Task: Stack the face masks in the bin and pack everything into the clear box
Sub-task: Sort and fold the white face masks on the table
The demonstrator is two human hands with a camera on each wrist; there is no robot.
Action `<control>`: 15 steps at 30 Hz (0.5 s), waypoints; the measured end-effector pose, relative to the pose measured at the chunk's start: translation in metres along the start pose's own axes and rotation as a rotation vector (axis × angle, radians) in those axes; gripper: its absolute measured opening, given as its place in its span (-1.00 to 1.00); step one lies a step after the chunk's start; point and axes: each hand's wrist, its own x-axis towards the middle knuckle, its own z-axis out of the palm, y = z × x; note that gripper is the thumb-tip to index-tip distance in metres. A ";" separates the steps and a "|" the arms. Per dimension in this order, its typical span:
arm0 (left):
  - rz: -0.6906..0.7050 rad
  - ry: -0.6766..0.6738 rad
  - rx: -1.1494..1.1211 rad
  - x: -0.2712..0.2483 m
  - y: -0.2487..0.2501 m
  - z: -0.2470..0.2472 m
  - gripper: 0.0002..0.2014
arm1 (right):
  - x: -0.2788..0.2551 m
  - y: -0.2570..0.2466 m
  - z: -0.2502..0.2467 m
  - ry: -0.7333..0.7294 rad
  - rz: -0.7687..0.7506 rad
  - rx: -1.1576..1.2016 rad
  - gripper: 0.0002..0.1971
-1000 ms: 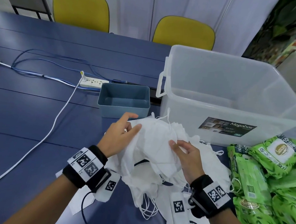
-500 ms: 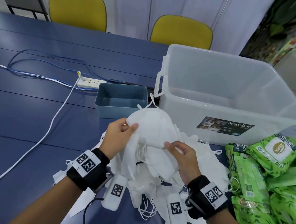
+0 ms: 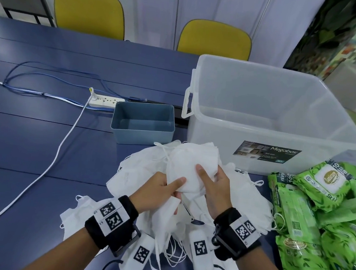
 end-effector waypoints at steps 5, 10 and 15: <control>-0.006 0.009 0.208 0.001 0.000 0.001 -0.46 | 0.001 0.006 -0.008 -0.047 -0.172 -0.081 -0.34; 0.049 0.267 0.020 0.003 0.005 -0.015 -0.62 | 0.007 0.007 -0.018 -0.089 -0.181 -0.134 -0.68; 0.121 0.465 -0.209 0.006 0.008 -0.034 -0.70 | 0.003 0.015 -0.025 -0.169 -0.097 -0.317 -0.63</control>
